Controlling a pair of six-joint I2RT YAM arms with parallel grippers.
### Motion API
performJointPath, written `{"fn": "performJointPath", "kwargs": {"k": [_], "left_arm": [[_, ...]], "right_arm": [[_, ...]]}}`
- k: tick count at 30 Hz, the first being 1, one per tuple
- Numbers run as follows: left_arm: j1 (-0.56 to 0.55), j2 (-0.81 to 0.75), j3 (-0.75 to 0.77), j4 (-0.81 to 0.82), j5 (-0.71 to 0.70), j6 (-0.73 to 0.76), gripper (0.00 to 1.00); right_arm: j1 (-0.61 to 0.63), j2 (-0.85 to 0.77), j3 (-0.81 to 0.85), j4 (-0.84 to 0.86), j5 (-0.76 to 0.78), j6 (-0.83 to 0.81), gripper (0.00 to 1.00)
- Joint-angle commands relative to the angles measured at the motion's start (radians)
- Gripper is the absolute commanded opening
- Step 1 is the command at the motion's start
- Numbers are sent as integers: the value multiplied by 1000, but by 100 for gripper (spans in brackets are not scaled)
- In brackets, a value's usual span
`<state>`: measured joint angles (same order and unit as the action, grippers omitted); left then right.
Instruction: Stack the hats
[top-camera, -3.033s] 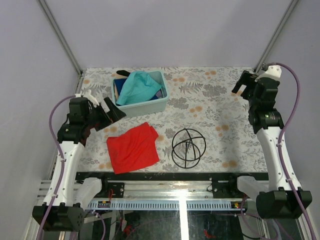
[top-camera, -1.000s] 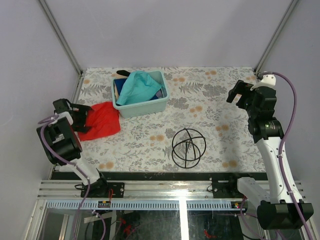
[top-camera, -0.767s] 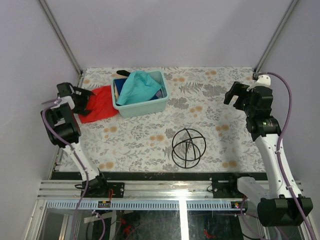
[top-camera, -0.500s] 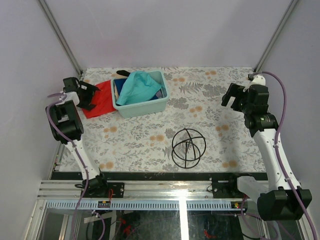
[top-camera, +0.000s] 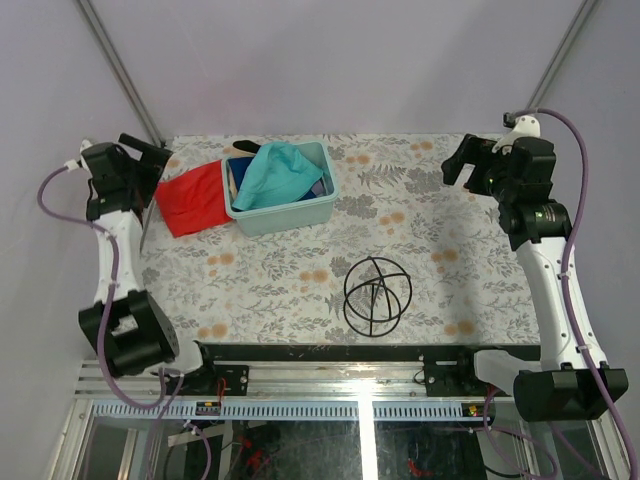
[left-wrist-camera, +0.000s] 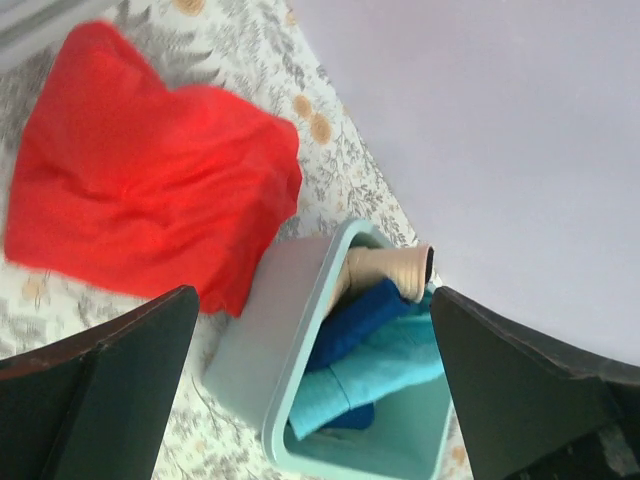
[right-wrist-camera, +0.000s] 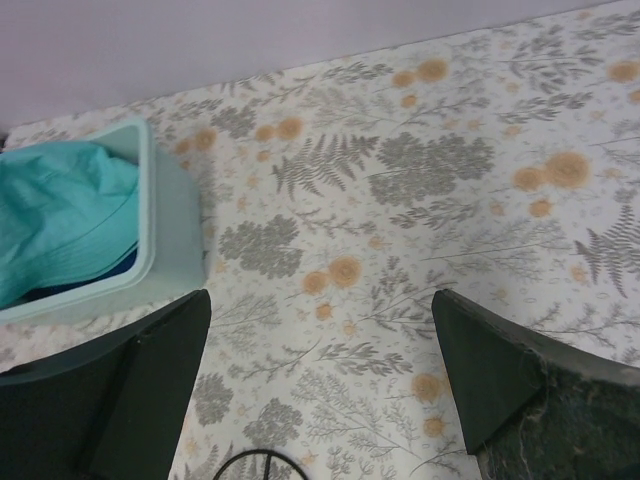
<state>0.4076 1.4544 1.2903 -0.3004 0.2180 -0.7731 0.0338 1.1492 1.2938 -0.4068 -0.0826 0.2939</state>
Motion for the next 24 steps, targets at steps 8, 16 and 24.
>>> {"fn": "performJointPath", "kwargs": {"k": [8, 16, 24], "left_arm": [[52, -53, -206, -179, 161, -120, 100], [74, -44, -150, -326, 226, -108, 100], [60, -113, -56, -380, 161, -79, 100]], "right_arm": [[21, 0, 53, 77, -281, 113, 99], [21, -12, 43, 145, -327, 174, 99], [21, 4, 49, 177, -353, 204, 99]]}}
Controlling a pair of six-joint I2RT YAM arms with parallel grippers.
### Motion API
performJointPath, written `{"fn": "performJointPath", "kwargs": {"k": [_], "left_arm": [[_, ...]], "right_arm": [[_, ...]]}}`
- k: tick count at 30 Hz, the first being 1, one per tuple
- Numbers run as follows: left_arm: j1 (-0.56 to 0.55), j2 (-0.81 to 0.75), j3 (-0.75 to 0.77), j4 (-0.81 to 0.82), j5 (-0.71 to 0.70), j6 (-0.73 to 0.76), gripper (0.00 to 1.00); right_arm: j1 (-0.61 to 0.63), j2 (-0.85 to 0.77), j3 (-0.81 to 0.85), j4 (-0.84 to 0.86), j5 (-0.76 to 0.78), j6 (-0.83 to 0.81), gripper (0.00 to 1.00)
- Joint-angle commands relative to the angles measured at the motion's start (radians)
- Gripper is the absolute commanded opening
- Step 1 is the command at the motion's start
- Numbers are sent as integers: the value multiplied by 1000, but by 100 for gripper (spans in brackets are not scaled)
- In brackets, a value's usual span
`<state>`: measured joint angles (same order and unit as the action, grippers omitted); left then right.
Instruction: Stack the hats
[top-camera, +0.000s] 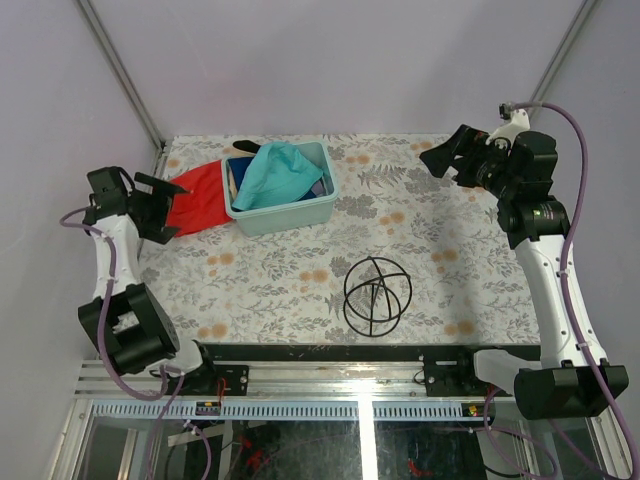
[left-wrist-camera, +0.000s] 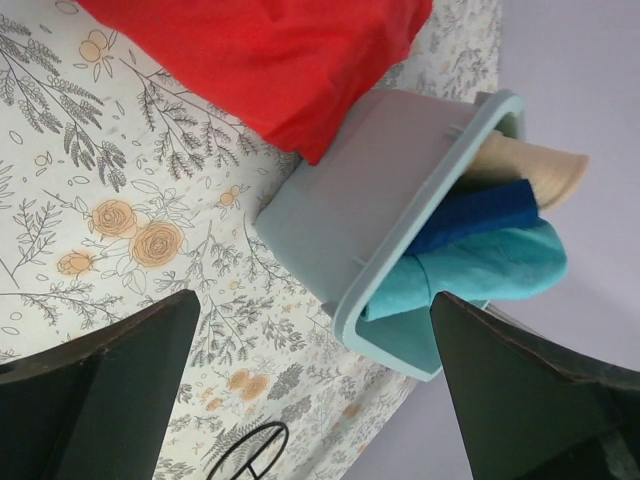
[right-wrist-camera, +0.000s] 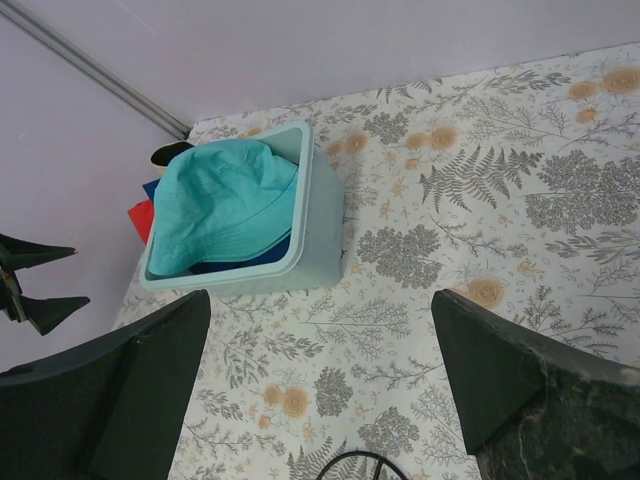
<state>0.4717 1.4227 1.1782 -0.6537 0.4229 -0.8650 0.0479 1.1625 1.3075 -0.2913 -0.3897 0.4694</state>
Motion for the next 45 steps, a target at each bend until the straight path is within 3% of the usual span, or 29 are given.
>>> {"fn": "performJointPath", "kwargs": {"k": [1, 5, 7, 13, 16, 18, 21, 28, 32, 36, 45], "left_arm": [[-5, -104, 51, 9, -53, 16, 100], [-1, -141, -14, 175, 62, -73, 100], [-1, -171, -87, 409, 224, -147, 100], [-54, -198, -252, 1074, 273, -540, 100], [-123, -103, -154, 1130, 310, -600, 100], [-185, -35, -14, 1054, 358, -519, 100], [-288, 32, 203, 782, 336, -303, 100], [-408, 201, 485, 325, 94, 9, 95], [-432, 284, 567, 215, 14, 58, 89], [-494, 379, 727, 52, -122, 198, 82], [-596, 537, 902, -47, -273, 434, 79]], "right_arm": [[7, -9, 33, 64, -47, 29, 99], [7, -7, 24, 89, -60, 49, 99], [8, 6, 30, 98, -77, 68, 99], [28, 27, 54, 92, -90, 80, 99], [35, 33, 66, 85, -94, 84, 99], [42, 34, 74, 79, -94, 78, 99], [48, 31, 75, 64, -84, 65, 99], [50, 24, 79, 35, -64, 41, 99], [52, 19, 83, 6, -41, 16, 99], [50, 10, 86, -24, -8, -20, 99], [50, 6, 90, -80, 47, -79, 99]]}}
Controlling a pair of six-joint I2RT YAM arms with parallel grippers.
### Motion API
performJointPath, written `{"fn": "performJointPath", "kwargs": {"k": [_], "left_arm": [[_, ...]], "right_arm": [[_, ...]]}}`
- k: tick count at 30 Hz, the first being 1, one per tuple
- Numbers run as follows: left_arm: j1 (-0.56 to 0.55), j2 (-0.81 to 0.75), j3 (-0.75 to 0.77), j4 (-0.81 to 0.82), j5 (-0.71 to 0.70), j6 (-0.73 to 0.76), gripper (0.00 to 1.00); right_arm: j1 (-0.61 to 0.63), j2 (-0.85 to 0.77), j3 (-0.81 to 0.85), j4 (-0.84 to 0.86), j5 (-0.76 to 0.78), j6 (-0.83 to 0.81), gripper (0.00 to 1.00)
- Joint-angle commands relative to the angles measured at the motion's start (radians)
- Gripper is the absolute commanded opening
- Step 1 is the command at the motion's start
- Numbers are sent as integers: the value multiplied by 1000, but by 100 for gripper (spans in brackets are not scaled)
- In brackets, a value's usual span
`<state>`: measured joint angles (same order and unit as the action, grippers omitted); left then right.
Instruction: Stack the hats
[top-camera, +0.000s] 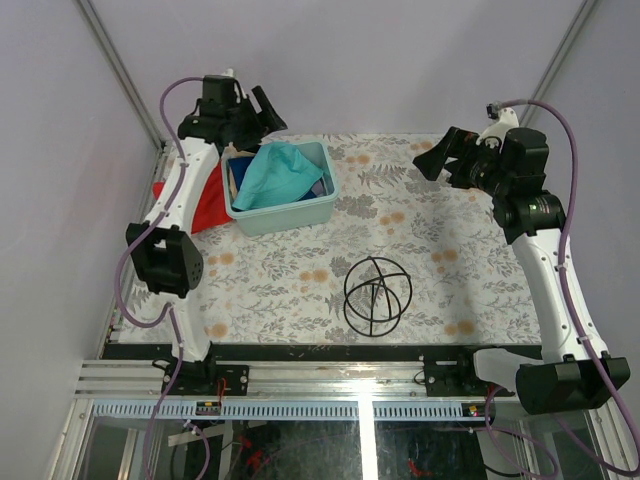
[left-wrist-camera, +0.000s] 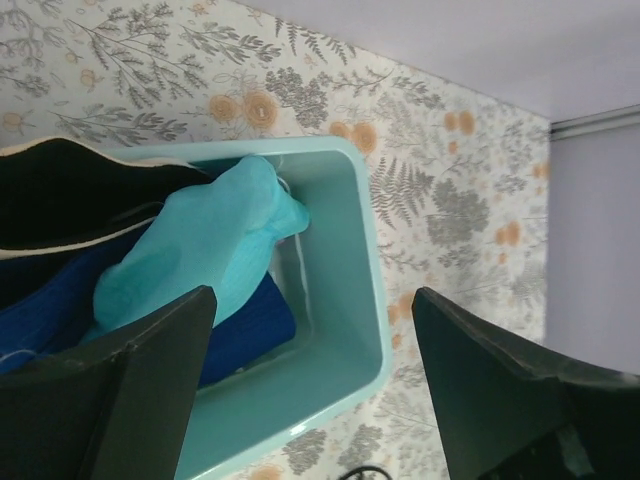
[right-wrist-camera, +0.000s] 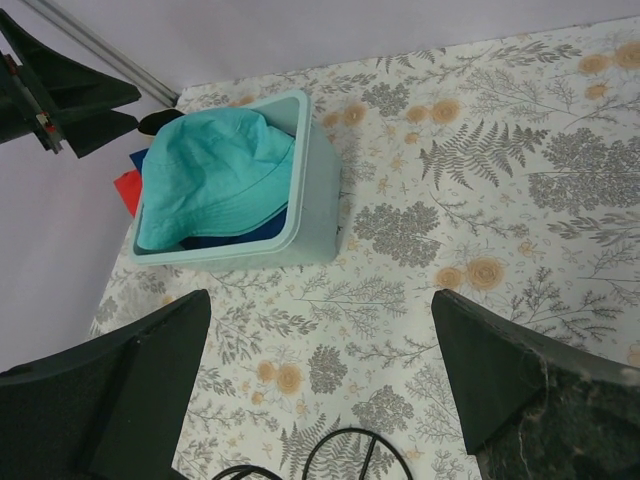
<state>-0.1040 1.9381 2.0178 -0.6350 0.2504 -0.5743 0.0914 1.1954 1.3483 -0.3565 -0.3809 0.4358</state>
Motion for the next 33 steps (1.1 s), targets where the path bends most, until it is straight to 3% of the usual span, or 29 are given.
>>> {"fn": "performJointPath", "kwargs": {"k": [1, 6, 14, 25, 33], "left_arm": [[-25, 26, 59, -77, -130, 155, 78], [-30, 43, 31, -111, -223, 208, 77], [-52, 106, 70, -116, -245, 250, 77], [-103, 175, 119, -140, -293, 291, 65], [-109, 170, 157, -147, -312, 317, 38]], "right_arm": [[7, -27, 49, -19, 44, -50, 99], [7, -23, 54, -28, 61, -59, 99], [8, -20, 50, -39, 85, -57, 99], [7, -33, 42, -137, 181, -68, 99], [7, -103, -97, -267, 214, -22, 97]]}}
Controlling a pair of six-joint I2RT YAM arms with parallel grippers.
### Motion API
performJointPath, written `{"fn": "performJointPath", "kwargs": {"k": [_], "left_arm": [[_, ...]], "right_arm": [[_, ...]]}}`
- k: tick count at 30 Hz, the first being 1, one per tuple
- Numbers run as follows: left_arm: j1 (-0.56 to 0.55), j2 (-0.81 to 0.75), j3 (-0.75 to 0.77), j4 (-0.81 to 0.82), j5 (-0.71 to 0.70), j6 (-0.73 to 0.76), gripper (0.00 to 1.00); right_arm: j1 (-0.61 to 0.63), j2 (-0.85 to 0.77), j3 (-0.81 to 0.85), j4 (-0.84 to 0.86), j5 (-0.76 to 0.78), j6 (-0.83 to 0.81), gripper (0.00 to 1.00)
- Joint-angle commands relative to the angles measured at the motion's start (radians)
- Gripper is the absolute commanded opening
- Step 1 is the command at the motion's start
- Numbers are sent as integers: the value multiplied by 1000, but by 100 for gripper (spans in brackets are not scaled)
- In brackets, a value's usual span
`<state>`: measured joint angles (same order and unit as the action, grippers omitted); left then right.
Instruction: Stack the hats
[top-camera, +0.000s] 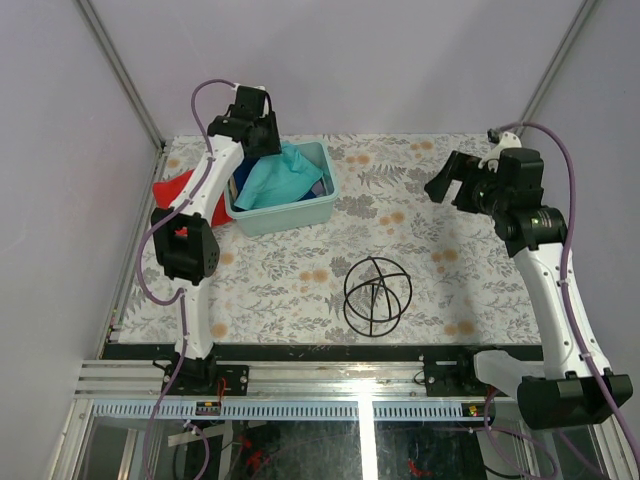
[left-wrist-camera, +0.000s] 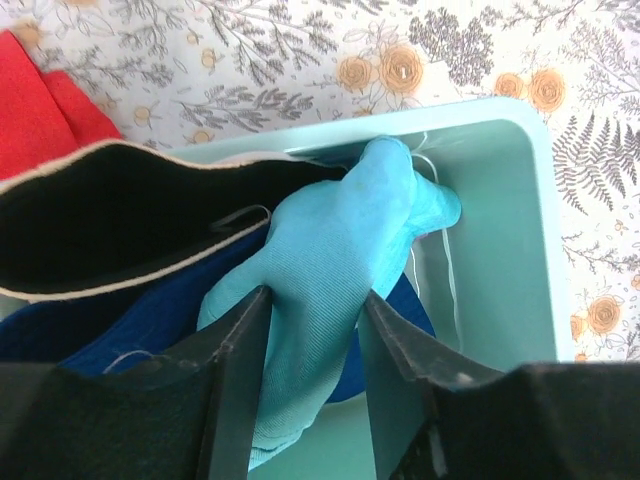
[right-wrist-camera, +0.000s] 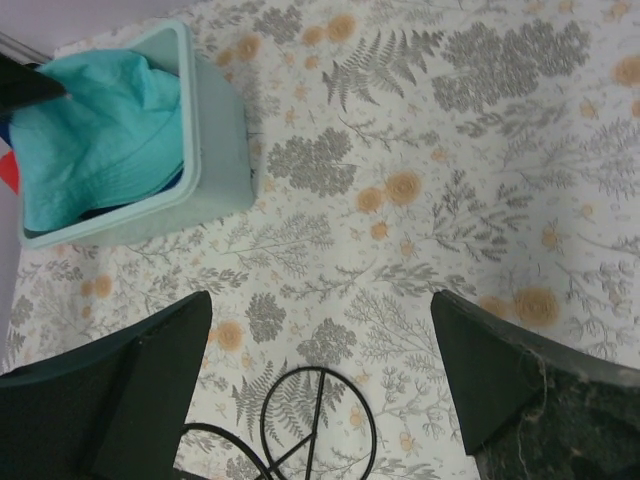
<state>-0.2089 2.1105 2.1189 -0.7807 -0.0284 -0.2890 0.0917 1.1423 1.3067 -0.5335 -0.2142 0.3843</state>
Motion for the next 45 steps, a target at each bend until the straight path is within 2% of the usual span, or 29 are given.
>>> {"fn": "performJointPath", "kwargs": {"k": [1, 4, 8, 14, 15, 20, 23, 28, 34, 45], "left_arm": [[-2, -4, 62, -5, -34, 37, 36], [-3, -9, 72, -11, -43, 50, 21], [-3, -26, 75, -14, -39, 55, 2], [-4, -58, 120, -29, -5, 66, 0], [-4, -60, 135, -39, -3, 68, 0], [-4, -68, 184, -73, 3, 76, 0], [-3, -82, 180, -72, 16, 67, 0], [-5, -102, 163, -72, 43, 50, 0], [-6, -123, 161, -71, 56, 35, 0], [-14, -176, 104, -64, 39, 21, 0]], "right_arm": [[6, -53, -69, -126, 53, 47, 97], [8, -57, -136, -220, 20, 99, 91], [25, -108, -228, -250, -77, 159, 77], [61, -232, -206, -322, -132, 187, 41], [70, -241, -190, -349, -142, 187, 39], [106, -272, -78, -459, -140, 191, 50], [115, -266, -42, -508, -194, 202, 56], [163, -262, -13, -543, -246, 233, 58], [262, -279, -42, -489, -245, 344, 59], [433, -250, -86, -424, -160, 451, 65]]}}
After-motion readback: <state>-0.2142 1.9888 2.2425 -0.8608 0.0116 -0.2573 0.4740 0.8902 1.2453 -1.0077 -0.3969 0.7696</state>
